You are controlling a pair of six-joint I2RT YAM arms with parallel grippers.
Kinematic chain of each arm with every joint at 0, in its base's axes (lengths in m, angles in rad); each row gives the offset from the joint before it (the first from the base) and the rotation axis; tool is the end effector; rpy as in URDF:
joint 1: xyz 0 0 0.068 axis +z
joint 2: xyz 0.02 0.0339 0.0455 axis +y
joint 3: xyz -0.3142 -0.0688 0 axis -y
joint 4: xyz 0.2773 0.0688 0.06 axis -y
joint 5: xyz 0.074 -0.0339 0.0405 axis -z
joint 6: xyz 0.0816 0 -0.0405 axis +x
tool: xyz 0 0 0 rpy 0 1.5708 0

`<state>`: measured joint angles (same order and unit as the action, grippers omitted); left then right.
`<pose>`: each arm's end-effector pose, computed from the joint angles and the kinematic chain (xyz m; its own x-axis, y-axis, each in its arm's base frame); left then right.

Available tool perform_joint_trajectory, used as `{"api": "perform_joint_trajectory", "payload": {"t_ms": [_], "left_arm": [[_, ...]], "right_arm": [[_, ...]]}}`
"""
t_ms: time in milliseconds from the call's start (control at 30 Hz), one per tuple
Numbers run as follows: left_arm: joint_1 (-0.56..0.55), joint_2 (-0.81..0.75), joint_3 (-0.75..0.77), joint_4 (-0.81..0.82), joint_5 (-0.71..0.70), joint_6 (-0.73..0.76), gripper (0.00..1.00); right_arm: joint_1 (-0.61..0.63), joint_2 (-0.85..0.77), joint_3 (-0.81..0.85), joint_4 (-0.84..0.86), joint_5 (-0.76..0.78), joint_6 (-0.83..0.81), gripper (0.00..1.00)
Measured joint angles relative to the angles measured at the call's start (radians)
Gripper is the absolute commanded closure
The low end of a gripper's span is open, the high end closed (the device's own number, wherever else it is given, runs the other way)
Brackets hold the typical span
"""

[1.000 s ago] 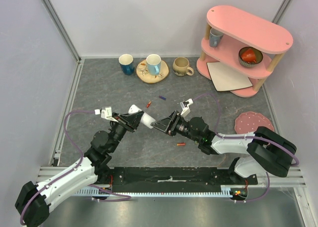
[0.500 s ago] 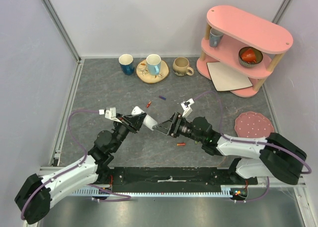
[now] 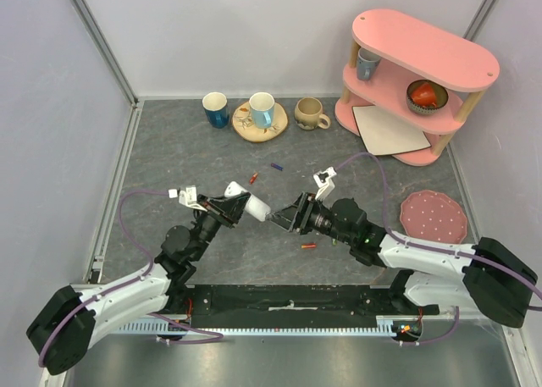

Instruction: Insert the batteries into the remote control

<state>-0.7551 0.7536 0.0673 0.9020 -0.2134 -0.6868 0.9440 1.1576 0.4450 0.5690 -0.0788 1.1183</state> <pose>0.1528 -0.1201 0.2321 -0.2087 -0.6546 -0.7266 0.5003 0.5670 -0.6544 0.1688 0.2440 0.2431 -0.8039 0.4185 -0.4226 -0.2975 0.3323 0.8950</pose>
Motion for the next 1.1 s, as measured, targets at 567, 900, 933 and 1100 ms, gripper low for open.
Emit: {"api": "perform_joint_trajectory", "payload": {"t_ms": [567, 900, 933, 1100], "left_arm": [[0.000, 0.019, -0.014, 0.079, 0.005, -0.002, 0.98], [0.000, 0.010, -0.014, 0.064, 0.004, -0.001, 0.98], [0.000, 0.010, -0.014, 0.063, 0.005, -0.001, 0.98], [-0.002, 0.010, -0.014, 0.055, 0.006, -0.001, 0.98]], "right_arm": [[-0.008, 0.130, 0.001, 0.149, -0.046, 0.061, 0.37], [-0.013, 0.133, 0.001, 0.179, -0.048, 0.064, 0.37], [-0.014, 0.134, 0.001, 0.178, -0.048, 0.065, 0.37], [-0.020, 0.143, 0.001, 0.181, -0.044, 0.068, 0.37]]}}
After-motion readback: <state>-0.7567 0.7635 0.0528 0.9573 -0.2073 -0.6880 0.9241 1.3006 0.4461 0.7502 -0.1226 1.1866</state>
